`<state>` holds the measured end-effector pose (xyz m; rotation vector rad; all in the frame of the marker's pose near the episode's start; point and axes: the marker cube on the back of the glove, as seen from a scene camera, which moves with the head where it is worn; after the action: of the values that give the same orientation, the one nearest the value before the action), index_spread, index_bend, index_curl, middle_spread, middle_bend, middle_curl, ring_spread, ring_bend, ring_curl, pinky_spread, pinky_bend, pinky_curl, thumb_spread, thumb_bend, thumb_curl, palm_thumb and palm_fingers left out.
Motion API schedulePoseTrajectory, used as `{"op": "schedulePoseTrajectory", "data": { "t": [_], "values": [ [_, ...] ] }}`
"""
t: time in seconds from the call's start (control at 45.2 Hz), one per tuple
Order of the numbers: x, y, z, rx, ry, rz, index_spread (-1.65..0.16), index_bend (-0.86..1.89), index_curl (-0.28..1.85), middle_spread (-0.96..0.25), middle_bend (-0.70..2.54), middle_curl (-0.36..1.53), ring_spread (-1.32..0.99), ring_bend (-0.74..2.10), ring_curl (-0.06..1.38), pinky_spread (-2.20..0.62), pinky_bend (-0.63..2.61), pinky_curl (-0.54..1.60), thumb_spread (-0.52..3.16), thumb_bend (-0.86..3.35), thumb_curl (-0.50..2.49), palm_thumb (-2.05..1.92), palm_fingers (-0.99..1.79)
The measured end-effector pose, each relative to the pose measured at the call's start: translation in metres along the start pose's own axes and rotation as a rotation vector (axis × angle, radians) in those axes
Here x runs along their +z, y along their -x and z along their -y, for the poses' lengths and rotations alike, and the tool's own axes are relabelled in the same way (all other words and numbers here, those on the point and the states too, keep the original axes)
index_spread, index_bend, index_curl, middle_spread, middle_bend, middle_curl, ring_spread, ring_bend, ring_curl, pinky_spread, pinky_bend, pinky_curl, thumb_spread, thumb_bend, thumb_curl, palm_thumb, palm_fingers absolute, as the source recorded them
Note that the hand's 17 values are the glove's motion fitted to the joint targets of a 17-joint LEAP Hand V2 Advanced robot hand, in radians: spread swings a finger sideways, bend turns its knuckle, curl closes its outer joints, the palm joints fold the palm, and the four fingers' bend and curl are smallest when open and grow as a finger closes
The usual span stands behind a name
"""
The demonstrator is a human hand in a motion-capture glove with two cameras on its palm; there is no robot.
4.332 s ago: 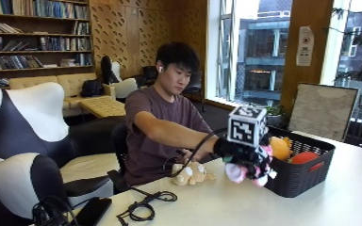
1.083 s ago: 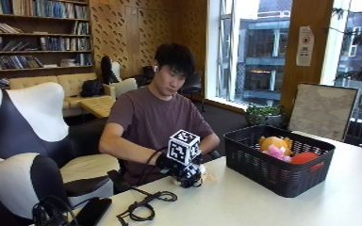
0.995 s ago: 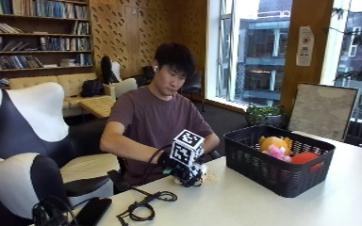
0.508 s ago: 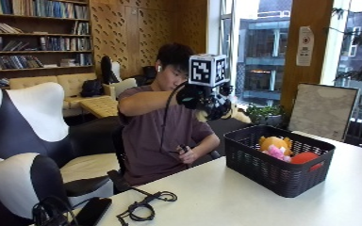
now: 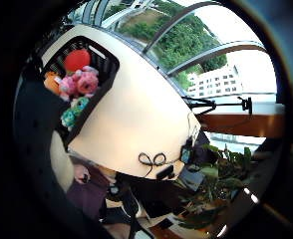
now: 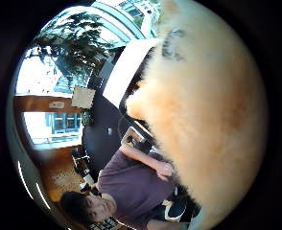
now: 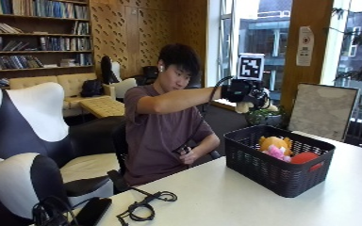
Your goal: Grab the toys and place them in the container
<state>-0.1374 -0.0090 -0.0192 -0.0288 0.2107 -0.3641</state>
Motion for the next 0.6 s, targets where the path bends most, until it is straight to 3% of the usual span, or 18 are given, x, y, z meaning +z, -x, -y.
{"op": "schedulePoseTrajectory", "data": {
  "t": [0.243,0.354,0.42,0.464,0.486,0.508,0.553,0.597],
  "values": [
    [0.024,0.083,0.041,-0.132,0.027,0.101,-0.35,0.8,0.75,-0.37,1.19,1.02,-0.44,1.48,0.84,-0.41,1.21,0.61,1.59,0.27,0.29,0.35,0.83],
    [0.035,0.101,0.047,-0.097,0.115,0.165,-0.34,0.75,0.79,-0.37,1.17,1.02,-0.43,1.46,0.83,-0.4,1.21,0.6,1.56,0.25,0.28,0.31,0.77],
    [0.043,0.101,0.047,-0.029,0.236,0.104,-0.32,0.6,0.78,-0.36,1.06,0.98,-0.4,1.41,0.81,-0.39,1.2,0.59,1.5,0.2,0.27,0.26,0.49],
    [0.048,0.094,0.047,0.034,0.285,0.007,-0.28,0.44,0.77,-0.33,0.87,0.93,-0.38,1.32,0.8,-0.34,1.24,0.62,1.44,0.15,0.26,0.2,-0.07],
    [0.048,0.095,0.047,0.028,0.287,0.002,-0.28,0.48,0.81,-0.33,0.92,0.94,-0.38,1.37,0.82,-0.35,1.26,0.64,1.44,0.16,0.26,0.21,0.15],
    [0.046,0.098,0.047,-0.006,0.275,0.037,-0.24,0.29,0.71,-0.27,0.68,0.86,-0.32,1.12,0.74,-0.26,1.3,0.62,1.39,0.1,0.25,0.12,-0.48],
    [0.04,0.107,0.047,-0.086,0.232,0.137,-0.22,0.21,0.67,-0.2,0.52,0.8,-0.25,0.93,0.7,-0.19,1.3,0.59,1.34,0.06,0.24,0.08,-0.61],
    [0.036,0.11,0.048,-0.111,0.199,0.182,-0.2,0.13,0.6,-0.16,0.4,0.75,-0.21,0.81,0.65,-0.15,1.27,0.56,1.3,0.04,0.25,0.06,-0.54]
  ]
}}
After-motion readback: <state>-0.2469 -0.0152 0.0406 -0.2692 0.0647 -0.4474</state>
